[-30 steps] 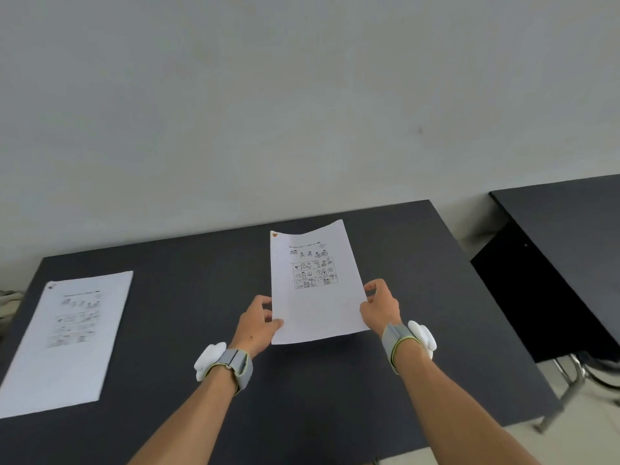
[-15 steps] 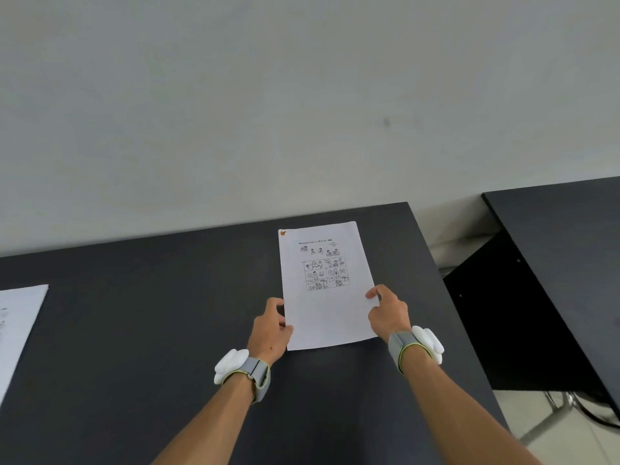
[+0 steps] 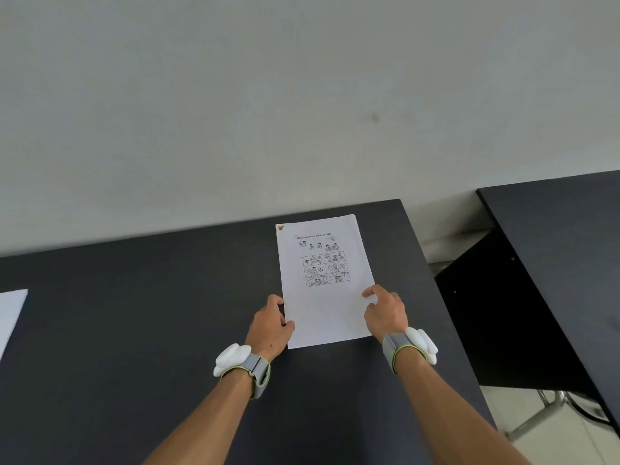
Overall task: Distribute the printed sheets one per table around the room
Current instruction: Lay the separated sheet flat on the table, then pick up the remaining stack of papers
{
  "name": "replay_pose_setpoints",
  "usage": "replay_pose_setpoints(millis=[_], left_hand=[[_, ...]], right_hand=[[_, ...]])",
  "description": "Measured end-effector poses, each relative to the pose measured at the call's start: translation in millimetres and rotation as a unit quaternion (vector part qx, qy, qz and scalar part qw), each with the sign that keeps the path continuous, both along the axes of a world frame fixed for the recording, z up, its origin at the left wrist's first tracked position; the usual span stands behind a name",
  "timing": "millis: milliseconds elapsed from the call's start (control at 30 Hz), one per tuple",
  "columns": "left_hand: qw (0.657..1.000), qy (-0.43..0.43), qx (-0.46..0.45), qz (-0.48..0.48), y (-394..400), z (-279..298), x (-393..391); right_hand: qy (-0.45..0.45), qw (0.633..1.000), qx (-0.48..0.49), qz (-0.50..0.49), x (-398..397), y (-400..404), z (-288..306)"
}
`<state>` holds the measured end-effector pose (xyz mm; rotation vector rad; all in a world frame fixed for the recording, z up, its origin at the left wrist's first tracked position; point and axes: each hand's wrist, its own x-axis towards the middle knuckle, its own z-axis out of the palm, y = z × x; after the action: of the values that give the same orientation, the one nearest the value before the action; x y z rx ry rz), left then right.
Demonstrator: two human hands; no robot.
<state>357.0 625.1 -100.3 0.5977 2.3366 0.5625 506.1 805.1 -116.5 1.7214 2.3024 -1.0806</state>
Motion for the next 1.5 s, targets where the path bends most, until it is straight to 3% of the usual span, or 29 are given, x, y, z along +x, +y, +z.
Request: replay_pose_setpoints(millis=[167,367,600,900,1233,1500], left_hand=[[1.0,0.005,0.001,-0.006,-11.6,6.6,-3.6],[1.0,-0.026,0.008,-0.015,-44.3,23.8,-16.2],[0.999,-0.014,0.038,0.002,-135.6,49.6,-60.9],[0.997,0.014,0.05,0.059,-332.7,65.6,-148.8],[0.987,0.032,0.019,0.155,-545.1,42.5,-236.2],[0.977,0.067,-0.033,0.2,-604.9,5.8,-294.3]], right_hand=[[-0.021,0.997,0.068,0.028,3.8,-11.0,12.7],[0.03,0.988,0.127,0.082,-21.7,-38.2,36.4],[0.094,0.976,0.088,0.176,-94.7,-132.5,57.5],[0.134,0.959,0.035,0.246,-197.2,-330.6,73.0],[0.143,0.961,-0.114,0.209,-303.3,-532.7,50.4],[0.066,0.968,-0.167,0.177,-357.6,-602.5,33.8]])
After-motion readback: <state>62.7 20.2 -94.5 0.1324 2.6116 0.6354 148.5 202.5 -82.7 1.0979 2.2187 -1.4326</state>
